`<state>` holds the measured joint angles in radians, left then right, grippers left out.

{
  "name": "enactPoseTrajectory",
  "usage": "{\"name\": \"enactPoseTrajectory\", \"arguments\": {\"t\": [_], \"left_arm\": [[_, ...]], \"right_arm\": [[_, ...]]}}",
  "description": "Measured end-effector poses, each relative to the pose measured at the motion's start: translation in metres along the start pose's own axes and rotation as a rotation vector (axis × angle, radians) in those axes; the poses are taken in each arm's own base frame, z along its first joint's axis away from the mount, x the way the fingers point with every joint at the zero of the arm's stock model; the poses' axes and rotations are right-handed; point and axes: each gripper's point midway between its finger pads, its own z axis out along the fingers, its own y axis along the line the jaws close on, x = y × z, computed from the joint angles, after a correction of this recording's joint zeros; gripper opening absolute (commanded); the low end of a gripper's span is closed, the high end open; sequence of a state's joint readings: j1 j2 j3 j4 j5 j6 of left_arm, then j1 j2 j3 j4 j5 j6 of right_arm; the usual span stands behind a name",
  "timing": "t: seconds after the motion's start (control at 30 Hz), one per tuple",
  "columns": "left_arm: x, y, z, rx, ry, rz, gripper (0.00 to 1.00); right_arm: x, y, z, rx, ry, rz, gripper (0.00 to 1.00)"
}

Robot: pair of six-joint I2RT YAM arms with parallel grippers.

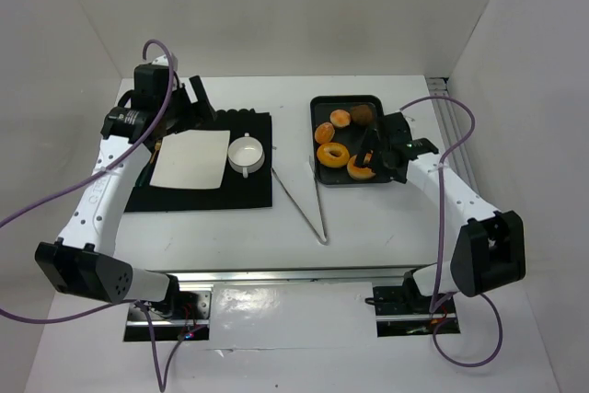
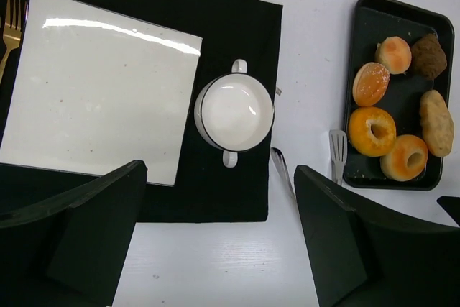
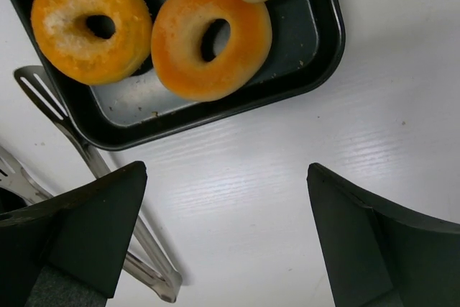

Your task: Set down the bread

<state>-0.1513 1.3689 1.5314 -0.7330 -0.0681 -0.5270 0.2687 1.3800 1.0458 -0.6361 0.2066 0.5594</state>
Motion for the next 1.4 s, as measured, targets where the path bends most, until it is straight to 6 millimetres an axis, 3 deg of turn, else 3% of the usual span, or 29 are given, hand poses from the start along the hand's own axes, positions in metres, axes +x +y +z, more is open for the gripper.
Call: {"name": "enactPoseTrajectory", "arguments": {"t": [0.23, 0.53, 0.67, 0.77, 0.97, 1.1, 1.4], "left_arm": [[-0.004, 0.002, -0.004, -0.012, -0.022, -0.004, 0.96], [-0.004, 0.004, -0.011, -0.01, -0.05, -0.027, 0.96], [-0.005, 0.003, -0.011, -0.009, -0.053, -0.03, 0.96], [-0.006, 0.003, -0.011, -0.007, -0.056, -0.032, 0.95], [-0.005, 0.0, -0.011, 0.004, -0.052, -0.033, 0.95], [-0.005, 0.0, -0.011, 0.004, -0.052, -0.033, 0.95], [-0.008, 0.006, -0.01, -0.008, -0.056, -0.042, 0.95]], "right_arm": [[0.025, -0.003, 0.004, -0.019, 0.051, -0.064, 1.0], [0.114, 0.061, -0.022, -0.287, 0.136, -0.391, 0.99], [0.152, 0.069, -0.028, -0.361, 0.205, -0.485, 1.0], [0.168, 0.076, -0.031, -0.4, 0.236, -0.545, 1.0], [0.201, 0.094, -0.018, -0.436, 0.296, -0.685, 1.0], [0.21, 0.095, 0.003, -0.381, 0.311, -0.74, 1.0], [0.185, 0.125, 0.032, -0.312, 0.184, -0.779, 0.97]]}}
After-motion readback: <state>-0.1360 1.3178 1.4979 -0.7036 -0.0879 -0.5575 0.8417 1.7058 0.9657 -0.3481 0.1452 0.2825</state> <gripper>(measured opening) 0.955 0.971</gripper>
